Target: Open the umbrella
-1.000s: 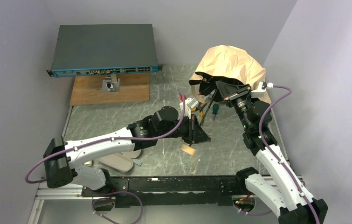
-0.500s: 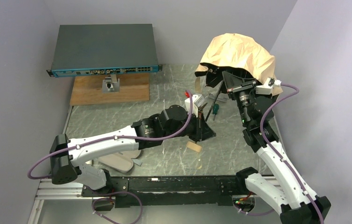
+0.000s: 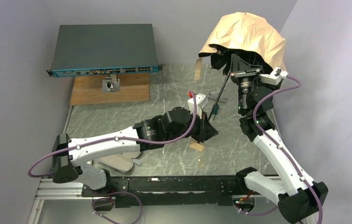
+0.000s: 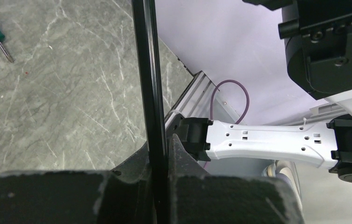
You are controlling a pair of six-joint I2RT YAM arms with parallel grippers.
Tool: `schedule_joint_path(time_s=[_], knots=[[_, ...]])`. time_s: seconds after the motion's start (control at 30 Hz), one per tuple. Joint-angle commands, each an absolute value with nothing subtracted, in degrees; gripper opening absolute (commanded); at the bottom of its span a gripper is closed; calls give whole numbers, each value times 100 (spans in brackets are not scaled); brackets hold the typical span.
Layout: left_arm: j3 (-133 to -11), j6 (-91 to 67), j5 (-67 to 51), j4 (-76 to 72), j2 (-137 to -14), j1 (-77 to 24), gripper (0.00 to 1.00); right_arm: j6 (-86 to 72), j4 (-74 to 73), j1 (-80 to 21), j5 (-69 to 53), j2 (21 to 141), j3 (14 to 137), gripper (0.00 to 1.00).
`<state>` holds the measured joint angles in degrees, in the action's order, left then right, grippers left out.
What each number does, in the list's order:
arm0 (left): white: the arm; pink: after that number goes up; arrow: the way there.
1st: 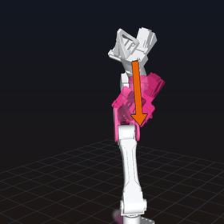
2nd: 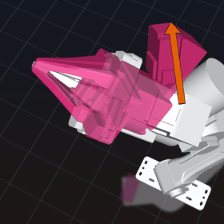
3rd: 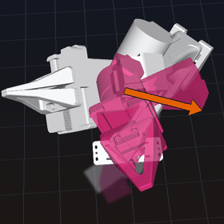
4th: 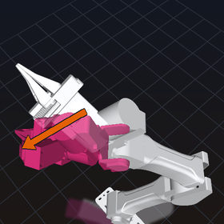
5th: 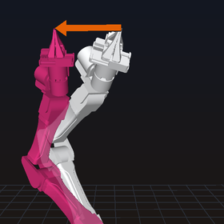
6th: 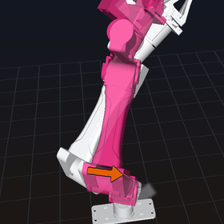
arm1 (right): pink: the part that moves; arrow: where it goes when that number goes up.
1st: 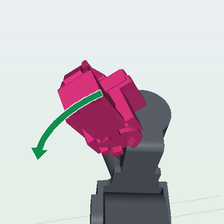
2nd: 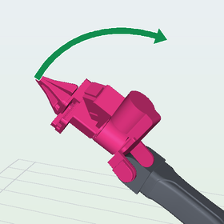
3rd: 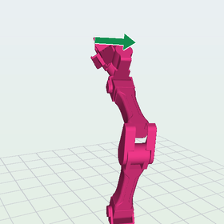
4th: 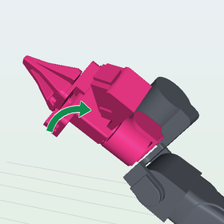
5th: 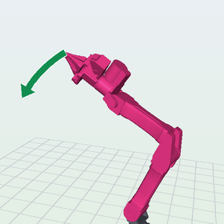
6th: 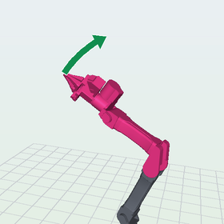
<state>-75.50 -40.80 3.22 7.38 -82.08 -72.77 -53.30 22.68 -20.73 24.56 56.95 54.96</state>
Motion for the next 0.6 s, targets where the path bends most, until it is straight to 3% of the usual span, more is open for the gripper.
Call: schedule_joint_path(time_s=[0.0, 0.2, 0.57], knots=[[-7559, -3133, -879, 1308, -7830, -8264, 0, -4436, 3929, -1616, 4706, 6188, 5926, 0], [-7415, -3019, -816, 1630, -7884, -8408, 0, -3766, 4963, -1549, 4884, 6658, 6291, 0], [-7155, -2838, -726, 2052, -7893, -8622, 0, -3639, 5272, -1309, 4903, 7148, 7143, 0]])
